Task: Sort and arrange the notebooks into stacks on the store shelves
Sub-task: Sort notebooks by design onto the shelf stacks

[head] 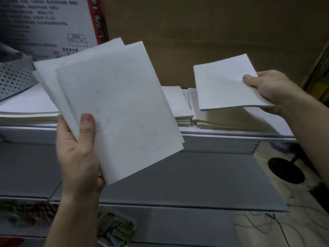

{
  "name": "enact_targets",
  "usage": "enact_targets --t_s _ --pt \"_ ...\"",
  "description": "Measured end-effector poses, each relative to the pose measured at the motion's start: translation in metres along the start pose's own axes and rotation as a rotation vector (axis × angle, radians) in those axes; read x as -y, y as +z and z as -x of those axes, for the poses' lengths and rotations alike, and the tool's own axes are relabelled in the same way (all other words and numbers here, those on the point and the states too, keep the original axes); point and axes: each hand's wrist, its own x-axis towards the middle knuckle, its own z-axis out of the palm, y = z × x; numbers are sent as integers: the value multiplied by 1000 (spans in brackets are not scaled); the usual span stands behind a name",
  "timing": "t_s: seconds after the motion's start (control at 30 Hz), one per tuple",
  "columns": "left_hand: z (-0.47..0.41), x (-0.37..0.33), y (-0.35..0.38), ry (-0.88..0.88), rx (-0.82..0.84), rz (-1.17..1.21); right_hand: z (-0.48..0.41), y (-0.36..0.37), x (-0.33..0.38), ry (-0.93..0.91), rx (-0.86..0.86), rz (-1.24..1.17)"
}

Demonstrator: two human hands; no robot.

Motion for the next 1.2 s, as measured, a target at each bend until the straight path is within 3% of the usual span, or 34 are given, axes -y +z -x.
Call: enact_targets --t_s 0.17,0.3,0.37,0.4,0.47,0.53,0.6,0.87,1.1,1.2 --pt "0 0 8 -24 46 56 -16 9 -18 -20 3 354" --pt "0 1 15 -75 54 61 -19 13 -33 -119 -203 855" --pt "0 0 17 -106 70 80 -10 14 -36 -228 -282 959" --pt "0 -1 18 -112 78 87 -3 17 -34 -337 -297 904" --pt "-1 -2 19 -120 89 88 20 31 -23 -579 -228 574" --pt "-2 -2 17 -117 116 105 51 58 -8 -636 -17 125" --pt "-3 -3 15 -122 141 116 78 89 0 -593 138 -91" --pt "-27 -18 -32 -148 100 133 117 181 29 -643 47 -308" --pt "-59 -33 -111 -16 -108 -13 111 240 77 -618 172 -313" --pt "-74 -40 -150 65 -186 -151 100 261 108 -503 223 -326"
